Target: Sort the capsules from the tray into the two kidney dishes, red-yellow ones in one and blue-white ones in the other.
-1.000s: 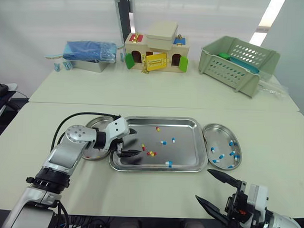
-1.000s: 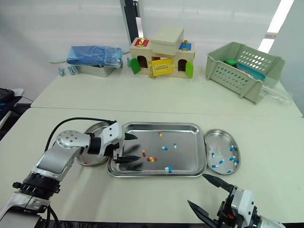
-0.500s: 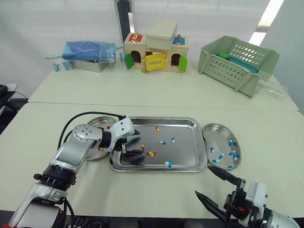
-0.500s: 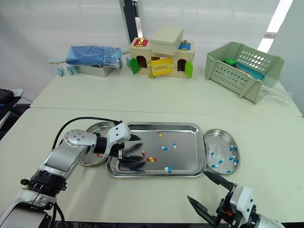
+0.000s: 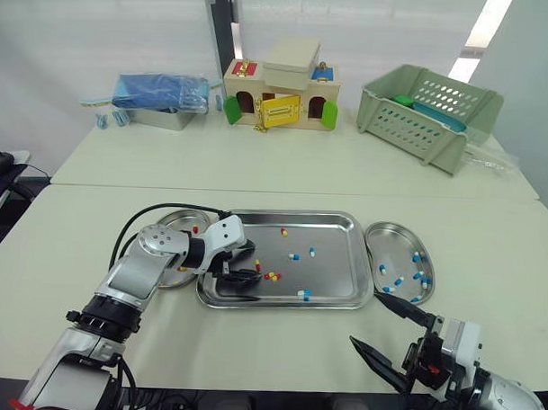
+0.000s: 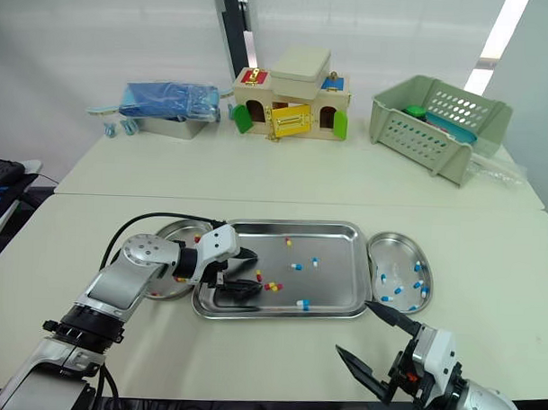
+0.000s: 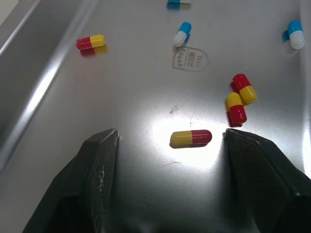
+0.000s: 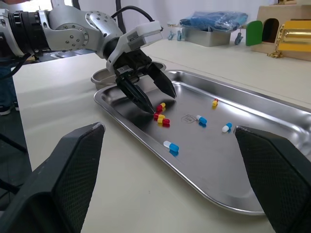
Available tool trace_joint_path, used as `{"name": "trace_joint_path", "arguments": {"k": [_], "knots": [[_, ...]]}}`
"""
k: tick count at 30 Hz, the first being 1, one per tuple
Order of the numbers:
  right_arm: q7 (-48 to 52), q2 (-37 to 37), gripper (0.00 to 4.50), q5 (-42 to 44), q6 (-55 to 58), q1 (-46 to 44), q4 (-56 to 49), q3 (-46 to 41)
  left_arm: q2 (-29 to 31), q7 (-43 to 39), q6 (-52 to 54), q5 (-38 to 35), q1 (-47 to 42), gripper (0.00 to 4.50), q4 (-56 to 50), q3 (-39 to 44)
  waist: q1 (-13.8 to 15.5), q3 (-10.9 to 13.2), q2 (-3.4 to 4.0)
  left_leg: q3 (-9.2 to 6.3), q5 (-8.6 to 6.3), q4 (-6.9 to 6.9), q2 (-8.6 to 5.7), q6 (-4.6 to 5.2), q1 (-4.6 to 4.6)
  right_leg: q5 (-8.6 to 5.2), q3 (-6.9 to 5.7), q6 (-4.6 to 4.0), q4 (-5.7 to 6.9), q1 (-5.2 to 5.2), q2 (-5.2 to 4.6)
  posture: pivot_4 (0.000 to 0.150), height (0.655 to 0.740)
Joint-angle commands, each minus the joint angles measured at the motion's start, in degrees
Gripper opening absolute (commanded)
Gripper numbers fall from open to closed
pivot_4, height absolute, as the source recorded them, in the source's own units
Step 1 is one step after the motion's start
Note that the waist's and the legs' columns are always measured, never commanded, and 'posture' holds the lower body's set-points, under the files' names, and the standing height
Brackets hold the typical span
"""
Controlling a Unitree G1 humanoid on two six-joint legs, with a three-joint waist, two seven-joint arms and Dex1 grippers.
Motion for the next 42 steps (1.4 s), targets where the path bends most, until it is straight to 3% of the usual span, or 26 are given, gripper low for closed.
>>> {"name": "trace_joint_path", "arguments": {"k": [1,5,12,17,35,38,42], "knots": [[-0.8,-0.2,4.50,0.5,0.5,-0.3,-2.5,0.3,0.0,-0.8,0.2,0.1,-0.4,3.40,-1.1,-0.5,0.0,0.0,0.00,0.00,0.00,0.00,0.00,0.00,0.00,0.00,0.00,0.00,0.00,0.00,0.00,0.150,0.7400],[-1.4,-0.3,4.50,0.6,1.1,-0.7,-3.1,0.6,-0.2,-0.6,0.2,0.5,-0.4,2.35,-1.3,-0.5,0.0,0.0,0.00,0.00,0.00,0.00,0.00,0.00,0.00,0.00,0.00,0.00,0.00,0.00,0.00,0.150,0.7400],[-1.8,-0.2,4.50,0.6,1.2,-0.5,-3.3,0.7,-0.2,-1.1,0.8,0.5,-0.3,2.35,-1.6,-0.9,0.0,0.0,0.00,0.00,0.00,0.00,0.00,0.00,0.00,0.00,0.00,0.00,0.00,0.00,0.00,0.150,0.7400],[-2.1,-0.3,4.50,0.5,1.2,-0.7,-3.3,1.0,-0.2,-1.0,0.8,0.6,-0.3,1.25,-1.8,-0.9,0.0,0.0,0.00,0.00,0.00,0.00,0.00,0.00,0.00,0.00,0.00,0.00,0.00,0.00,0.00,0.150,0.7400],[-2.8,-0.1,4.50,0.2,1.3,-1.0,-3.4,1.4,-0.1,-1.0,1.9,1.0,-0.5,1.25,-2.3,-1.3,0.0,0.0,-0.01,0.00,0.00,0.00,0.00,0.00,0.00,0.00,0.00,0.00,0.00,0.00,0.00,0.150,0.7400],[-2.8,0.0,4.50,0.2,1.3,-1.3,-3.2,1.5,0.1,-1.1,1.8,1.0,-0.5,0.76,-2.4,-1.4,0.0,0.0,-0.01,0.00,0.00,0.00,0.00,0.00,0.00,0.00,0.00,0.00,0.00,0.00,0.00,0.150,0.7400],[-2.8,0.0,4.50,0.1,1.2,-1.5,-3.1,1.6,0.2,-1.1,2.0,1.1,-0.4,0.76,-2.6,-1.4,0.0,0.0,0.00,0.00,0.00,0.00,0.00,0.00,0.01,0.00,0.00,0.00,0.00,0.00,0.00,0.150,0.7400]]}}
